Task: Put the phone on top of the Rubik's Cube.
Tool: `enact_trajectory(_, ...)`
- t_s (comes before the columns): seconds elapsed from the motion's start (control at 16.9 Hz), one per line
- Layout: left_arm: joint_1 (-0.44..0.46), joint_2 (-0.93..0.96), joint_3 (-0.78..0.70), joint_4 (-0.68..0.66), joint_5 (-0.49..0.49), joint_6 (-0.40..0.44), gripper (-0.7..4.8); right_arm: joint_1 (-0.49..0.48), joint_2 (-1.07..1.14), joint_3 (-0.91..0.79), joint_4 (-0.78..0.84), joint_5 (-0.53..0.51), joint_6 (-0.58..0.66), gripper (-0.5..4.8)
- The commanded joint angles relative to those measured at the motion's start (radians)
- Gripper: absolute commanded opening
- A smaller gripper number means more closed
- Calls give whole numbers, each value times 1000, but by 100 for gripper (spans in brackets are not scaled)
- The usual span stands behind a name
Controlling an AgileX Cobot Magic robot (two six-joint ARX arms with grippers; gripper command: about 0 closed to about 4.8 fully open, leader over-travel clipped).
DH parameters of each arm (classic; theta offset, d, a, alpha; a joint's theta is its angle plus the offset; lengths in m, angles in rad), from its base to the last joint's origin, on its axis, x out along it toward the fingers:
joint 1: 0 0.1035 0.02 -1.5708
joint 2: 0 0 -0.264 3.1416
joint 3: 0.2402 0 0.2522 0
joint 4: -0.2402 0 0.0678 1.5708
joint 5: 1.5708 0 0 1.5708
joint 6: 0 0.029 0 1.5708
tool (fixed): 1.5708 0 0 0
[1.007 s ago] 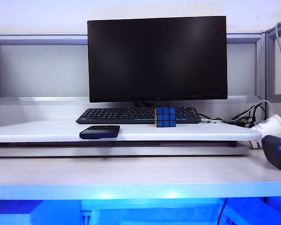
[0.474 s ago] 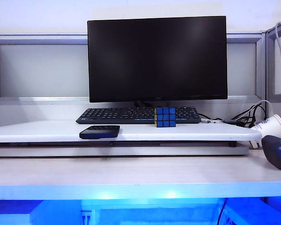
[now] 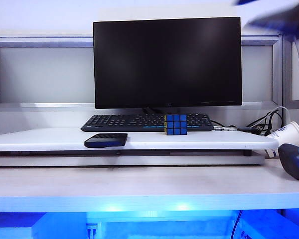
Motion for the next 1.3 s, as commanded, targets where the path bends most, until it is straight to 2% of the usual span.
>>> enact_trajectory(0.06,2,0,0,-5,32,4,-4,101,355,6,367,-34,281,343)
enact_trajectory(0.24,2,0,0,-5,48,5,-4,101,509,14,527,-43,384,371)
enact_trajectory(0.59,2,0,0,-5,54,5,-4,118,784,225,539,-118,399,435)
enact_trajectory(0.89,2,0,0,-5,54,5,-4,118,952,355,527,-136,459,442)
enact_trajectory(1.3,2,0,0,-5,52,5,-4,131,1112,423,507,-140,507,442)
